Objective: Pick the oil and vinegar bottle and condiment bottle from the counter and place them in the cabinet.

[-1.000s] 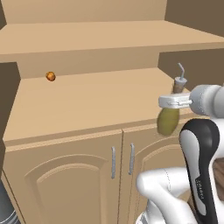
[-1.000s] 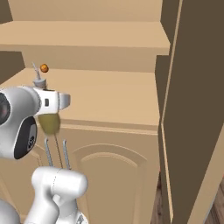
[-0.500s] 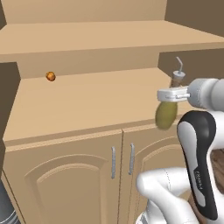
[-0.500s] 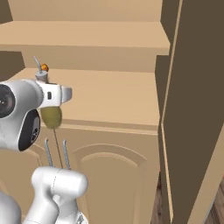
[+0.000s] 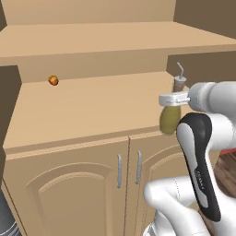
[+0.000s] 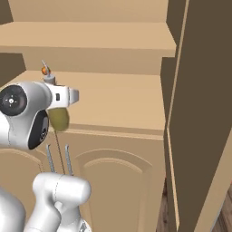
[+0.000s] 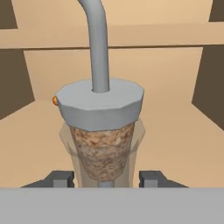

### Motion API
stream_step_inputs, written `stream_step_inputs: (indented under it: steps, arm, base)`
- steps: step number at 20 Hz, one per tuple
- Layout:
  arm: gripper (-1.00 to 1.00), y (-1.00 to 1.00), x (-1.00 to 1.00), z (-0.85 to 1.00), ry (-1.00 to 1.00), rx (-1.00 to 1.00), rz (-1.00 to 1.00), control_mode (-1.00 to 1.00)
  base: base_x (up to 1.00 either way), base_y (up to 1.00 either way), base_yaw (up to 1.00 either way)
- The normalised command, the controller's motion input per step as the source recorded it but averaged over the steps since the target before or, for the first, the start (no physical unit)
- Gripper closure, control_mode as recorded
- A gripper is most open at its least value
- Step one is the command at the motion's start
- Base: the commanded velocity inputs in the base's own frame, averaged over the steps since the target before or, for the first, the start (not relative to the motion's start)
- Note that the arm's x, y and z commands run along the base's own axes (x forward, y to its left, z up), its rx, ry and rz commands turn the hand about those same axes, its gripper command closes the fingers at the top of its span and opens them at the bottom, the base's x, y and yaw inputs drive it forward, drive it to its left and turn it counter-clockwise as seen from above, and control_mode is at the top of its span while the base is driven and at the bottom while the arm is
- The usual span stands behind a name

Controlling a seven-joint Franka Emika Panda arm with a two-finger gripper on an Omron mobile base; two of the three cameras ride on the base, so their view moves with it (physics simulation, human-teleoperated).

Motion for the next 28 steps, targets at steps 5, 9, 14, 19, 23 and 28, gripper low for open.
stream_step_inputs:
  steps: [5,9,14,19,23,28]
  arm:
    - [1.0,0.0,0.48,-0.1,0.0,0.03,0.0,-1.0]
    - [1.0,0.04,0.49,-0.07,-0.02,0.02,0.0,-1.0]
    - [1.0,0.03,0.47,-0.03,-0.01,0.02,0.0,-1.0]
    - [1.0,0.0,0.11,-0.05,0.0,0.0,0.0,-1.0]
    - [1.0,0.02,0.08,-0.07,-0.03,-0.01,0.0,-1.0]
    - [1.0,0.01,0.19,-0.1,-0.06,-0.01,0.0,-1.0]
  base:
    - [0.0,0.0,0.0]
    - [0.0,0.0,0.0]
    - [0.0,0.0,0.0]
    - [0.0,0.0,0.0]
    - [0.0,0.0,0.0]
    - [0.0,0.0,0.0]
